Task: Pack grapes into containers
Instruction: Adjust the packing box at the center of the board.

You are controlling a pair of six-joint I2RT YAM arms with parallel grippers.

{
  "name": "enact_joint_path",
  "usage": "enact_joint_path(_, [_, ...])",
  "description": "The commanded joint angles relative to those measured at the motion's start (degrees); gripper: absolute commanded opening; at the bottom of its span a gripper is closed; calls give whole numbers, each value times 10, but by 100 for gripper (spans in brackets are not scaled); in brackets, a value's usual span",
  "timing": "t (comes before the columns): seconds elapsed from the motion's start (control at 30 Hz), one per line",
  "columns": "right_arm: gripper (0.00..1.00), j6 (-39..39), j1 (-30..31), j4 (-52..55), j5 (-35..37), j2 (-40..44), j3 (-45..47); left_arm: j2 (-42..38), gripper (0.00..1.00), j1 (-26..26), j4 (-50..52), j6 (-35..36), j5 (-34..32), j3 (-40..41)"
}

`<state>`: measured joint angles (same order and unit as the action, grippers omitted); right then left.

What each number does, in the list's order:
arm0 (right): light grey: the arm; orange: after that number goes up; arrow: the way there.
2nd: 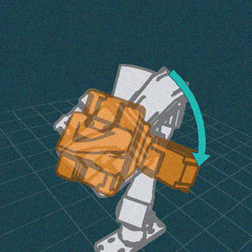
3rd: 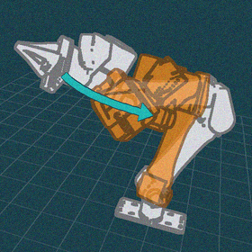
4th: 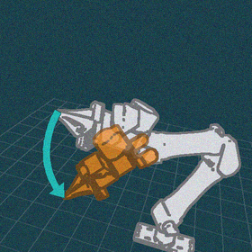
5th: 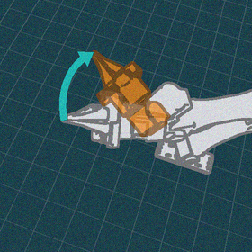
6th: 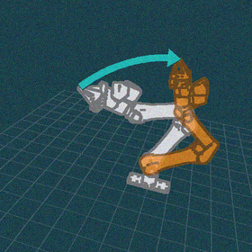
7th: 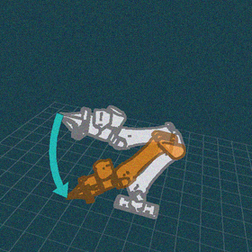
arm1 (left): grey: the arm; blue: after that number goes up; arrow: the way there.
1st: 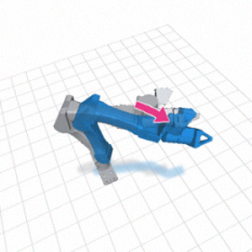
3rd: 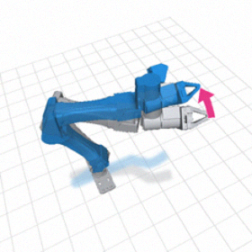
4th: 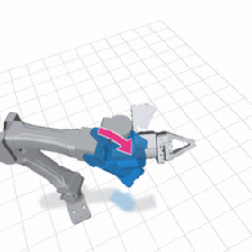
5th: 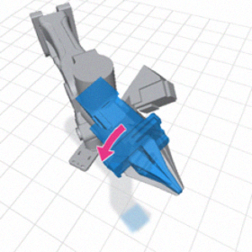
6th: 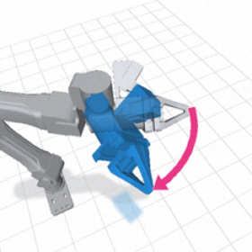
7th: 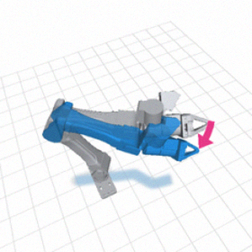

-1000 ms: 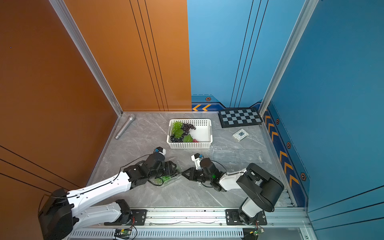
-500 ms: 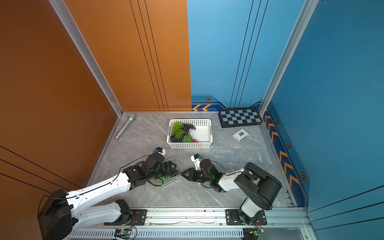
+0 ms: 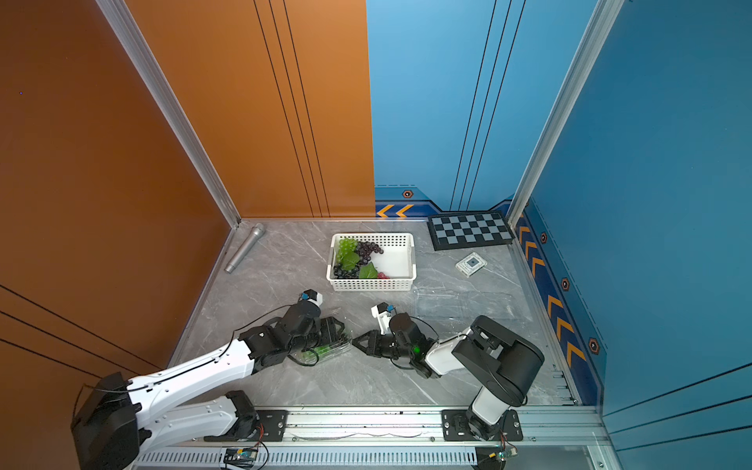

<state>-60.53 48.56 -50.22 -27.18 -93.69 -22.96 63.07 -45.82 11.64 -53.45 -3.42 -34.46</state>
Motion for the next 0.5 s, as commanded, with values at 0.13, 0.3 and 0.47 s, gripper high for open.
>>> enact_joint_path(0.13, [18, -6, 7, 11, 11, -7, 7, -10, 53, -10, 19, -6, -10, 16])
enact_joint_path(0.3, [37, -3, 6, 14, 12, 7, 6, -21, 54, -9, 34, 8, -13, -9])
enact_joint_path(0.47, [44, 4, 7, 30, 8, 13, -9, -43, 55, -4, 73, 31, -21, -57])
